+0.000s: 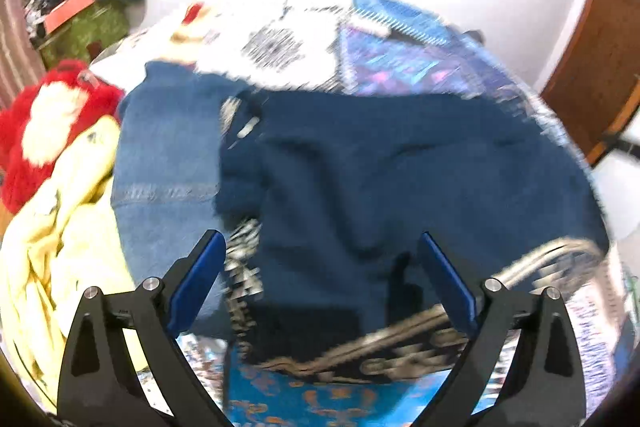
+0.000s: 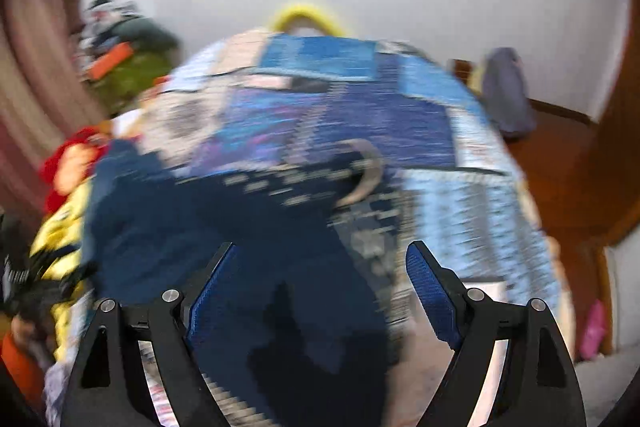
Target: Fold large clothes
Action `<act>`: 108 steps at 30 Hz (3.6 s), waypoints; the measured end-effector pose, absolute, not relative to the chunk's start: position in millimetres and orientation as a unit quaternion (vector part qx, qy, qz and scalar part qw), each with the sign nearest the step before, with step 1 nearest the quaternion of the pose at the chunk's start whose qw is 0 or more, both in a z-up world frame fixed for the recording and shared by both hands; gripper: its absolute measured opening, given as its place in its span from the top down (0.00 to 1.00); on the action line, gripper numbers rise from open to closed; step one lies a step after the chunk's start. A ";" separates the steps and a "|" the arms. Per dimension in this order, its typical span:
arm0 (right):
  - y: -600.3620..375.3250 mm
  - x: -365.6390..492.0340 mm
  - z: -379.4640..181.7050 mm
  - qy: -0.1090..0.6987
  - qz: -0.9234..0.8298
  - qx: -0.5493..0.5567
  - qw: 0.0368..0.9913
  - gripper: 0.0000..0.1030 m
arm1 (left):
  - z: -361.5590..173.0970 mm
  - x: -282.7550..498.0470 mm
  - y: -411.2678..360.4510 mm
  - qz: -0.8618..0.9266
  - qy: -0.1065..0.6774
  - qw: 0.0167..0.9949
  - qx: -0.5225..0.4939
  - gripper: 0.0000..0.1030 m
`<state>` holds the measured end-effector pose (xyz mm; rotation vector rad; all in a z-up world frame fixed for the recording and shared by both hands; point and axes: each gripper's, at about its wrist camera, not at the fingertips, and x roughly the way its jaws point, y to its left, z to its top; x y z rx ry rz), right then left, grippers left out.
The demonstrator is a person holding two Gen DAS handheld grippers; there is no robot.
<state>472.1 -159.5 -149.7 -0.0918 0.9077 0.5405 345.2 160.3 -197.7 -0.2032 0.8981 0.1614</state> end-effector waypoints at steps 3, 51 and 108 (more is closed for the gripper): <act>-128.8 442.6 -161.6 0.451 0.307 -0.031 0.837 0.19 | -188.1 352.6 131.4 0.040 0.425 0.900 -0.093 0.04; -135.6 352.0 -207.2 0.473 0.236 -0.183 0.829 0.08 | -299.1 303.2 190.6 -0.011 0.411 0.796 -0.443 0.59; -286.6 367.0 -151.9 0.455 0.140 -0.008 0.879 0.06 | -171.0 454.8 -95.3 -0.120 0.424 0.897 -0.038 0.89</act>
